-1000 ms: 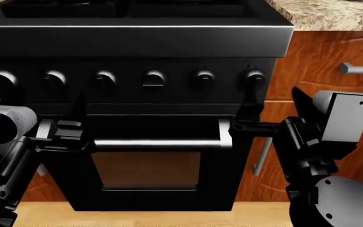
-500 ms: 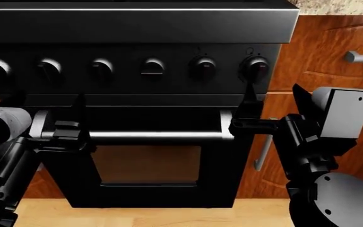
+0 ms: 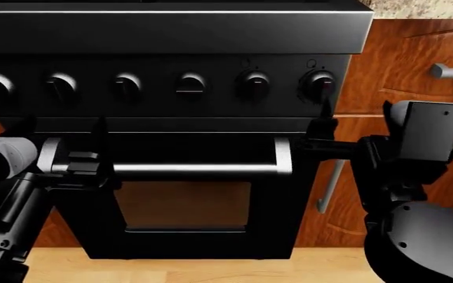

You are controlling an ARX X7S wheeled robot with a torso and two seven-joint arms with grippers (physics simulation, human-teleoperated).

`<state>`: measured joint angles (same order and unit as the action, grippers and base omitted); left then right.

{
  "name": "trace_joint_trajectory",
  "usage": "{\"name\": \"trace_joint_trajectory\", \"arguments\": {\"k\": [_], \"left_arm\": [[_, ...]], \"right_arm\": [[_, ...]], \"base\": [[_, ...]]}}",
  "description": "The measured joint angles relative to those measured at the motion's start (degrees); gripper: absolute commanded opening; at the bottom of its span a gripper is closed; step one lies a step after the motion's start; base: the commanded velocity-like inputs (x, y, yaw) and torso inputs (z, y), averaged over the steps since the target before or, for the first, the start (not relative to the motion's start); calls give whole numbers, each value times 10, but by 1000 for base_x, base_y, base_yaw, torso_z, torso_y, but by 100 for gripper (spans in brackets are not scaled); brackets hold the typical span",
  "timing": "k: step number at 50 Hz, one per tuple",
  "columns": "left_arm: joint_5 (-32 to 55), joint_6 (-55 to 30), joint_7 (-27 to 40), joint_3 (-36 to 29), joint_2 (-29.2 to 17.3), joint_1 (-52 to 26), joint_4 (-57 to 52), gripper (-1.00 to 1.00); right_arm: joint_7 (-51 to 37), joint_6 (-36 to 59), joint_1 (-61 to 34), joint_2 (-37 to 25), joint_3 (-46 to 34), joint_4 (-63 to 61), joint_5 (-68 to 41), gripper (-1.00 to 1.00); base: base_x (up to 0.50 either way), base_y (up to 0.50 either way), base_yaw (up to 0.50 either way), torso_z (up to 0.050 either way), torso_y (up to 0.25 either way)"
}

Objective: Pick the croissant and place it on the pan. Then turn on the stove to warm the croissant.

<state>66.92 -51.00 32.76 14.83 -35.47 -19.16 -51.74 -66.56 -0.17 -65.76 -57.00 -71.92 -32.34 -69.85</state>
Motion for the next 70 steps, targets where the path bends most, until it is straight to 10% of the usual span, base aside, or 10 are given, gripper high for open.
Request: {"name": "trace_joint_trajectory", "arguments": {"k": [70], "left_arm": [[-65,66,-19,-30,37,25,1,100]], "right_arm": [[114,34,-21,72,2,155,-16,100]], "base": [[0,0,0,0,0]]}}
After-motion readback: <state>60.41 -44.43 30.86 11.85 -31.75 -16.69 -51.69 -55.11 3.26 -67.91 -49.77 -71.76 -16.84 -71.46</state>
